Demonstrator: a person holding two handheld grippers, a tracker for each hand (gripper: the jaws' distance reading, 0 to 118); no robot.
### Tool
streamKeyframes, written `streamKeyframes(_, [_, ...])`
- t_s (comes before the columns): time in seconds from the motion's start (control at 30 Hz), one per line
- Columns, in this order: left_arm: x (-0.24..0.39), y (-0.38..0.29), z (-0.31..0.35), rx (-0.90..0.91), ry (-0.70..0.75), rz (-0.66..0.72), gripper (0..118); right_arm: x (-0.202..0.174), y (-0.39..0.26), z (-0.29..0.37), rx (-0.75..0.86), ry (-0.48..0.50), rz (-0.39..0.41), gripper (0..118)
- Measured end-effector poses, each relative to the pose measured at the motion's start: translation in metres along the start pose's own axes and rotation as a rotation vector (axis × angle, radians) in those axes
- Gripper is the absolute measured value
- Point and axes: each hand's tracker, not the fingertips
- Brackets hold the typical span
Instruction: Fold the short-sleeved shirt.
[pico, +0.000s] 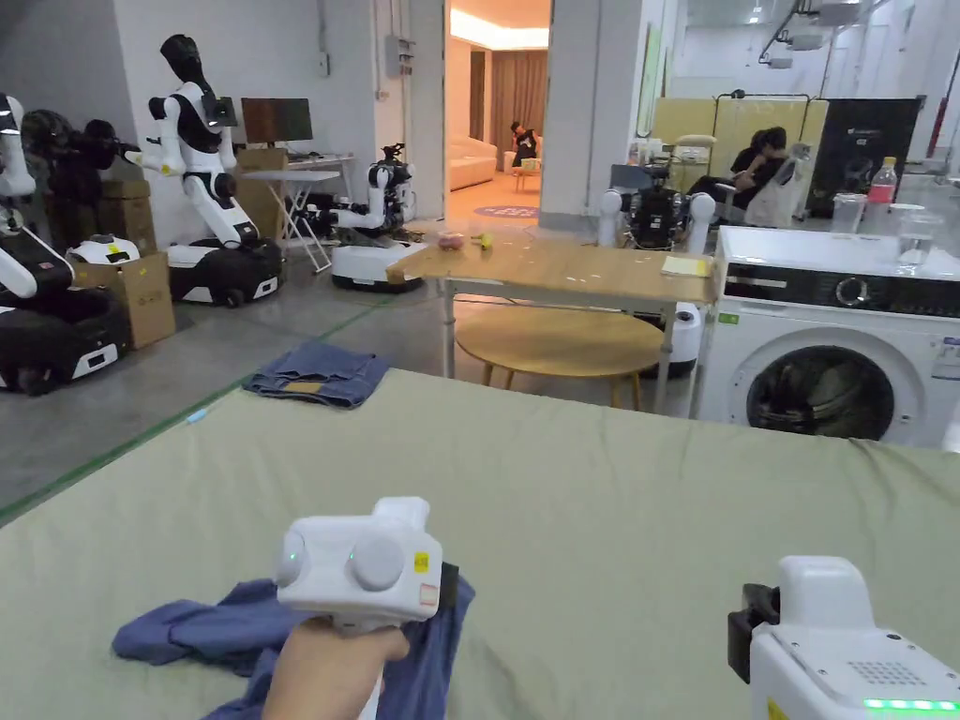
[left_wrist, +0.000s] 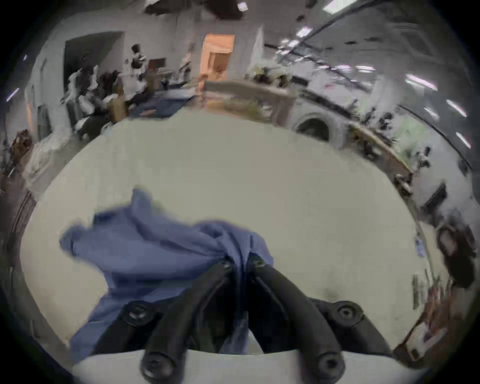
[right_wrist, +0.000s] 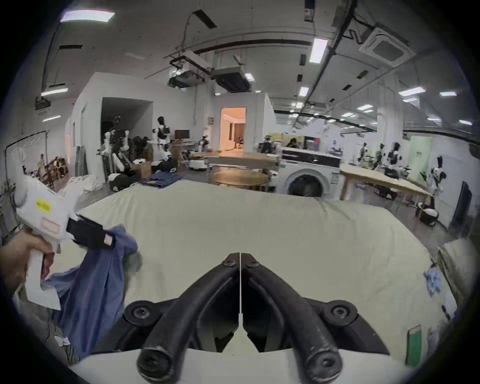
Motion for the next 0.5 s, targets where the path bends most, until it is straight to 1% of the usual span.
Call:
streamKeyframes(0.03, [0.028, 0.008, 0.003, 0.021, -0.035, -0.033, 1, 0.015, 0.002, 0.009, 0.008, -0.03, -0.008, 0])
streamKeyframes(0.17, [0.151, 0.028, 0.012, 0.07, -0.261, -0.133, 1, 0.074, 0.008, 0.042, 0.036, -0.142, -0.018, 0])
streamKeyframes(0.3, [0.255, 0.025, 0.011, 0.068, -0.467, -0.211, 1, 0.13, 0.006, 0.067, 0.049, -0.245, -0.039, 0])
streamKeyframes(0.33, [0.273, 0.021, 0.006, 0.051, -0.486, -0.235, 1, 0.143, 0.004, 0.071, 0.047, -0.262, -0.049, 0])
streamKeyframes(0.4, [0.3, 0.008, -0.017, -0.008, -0.465, -0.281, 1, 0.165, -0.001, 0.077, 0.041, -0.293, -0.059, 0])
streamKeyframes(0.43, [0.309, -0.001, -0.034, -0.052, -0.436, -0.294, 1, 0.176, -0.005, 0.079, 0.037, -0.312, -0.061, 0])
streamKeyframes(0.5, [0.322, -0.023, -0.073, -0.123, -0.326, -0.382, 1, 0.192, -0.013, 0.081, 0.029, -0.333, -0.073, 0])
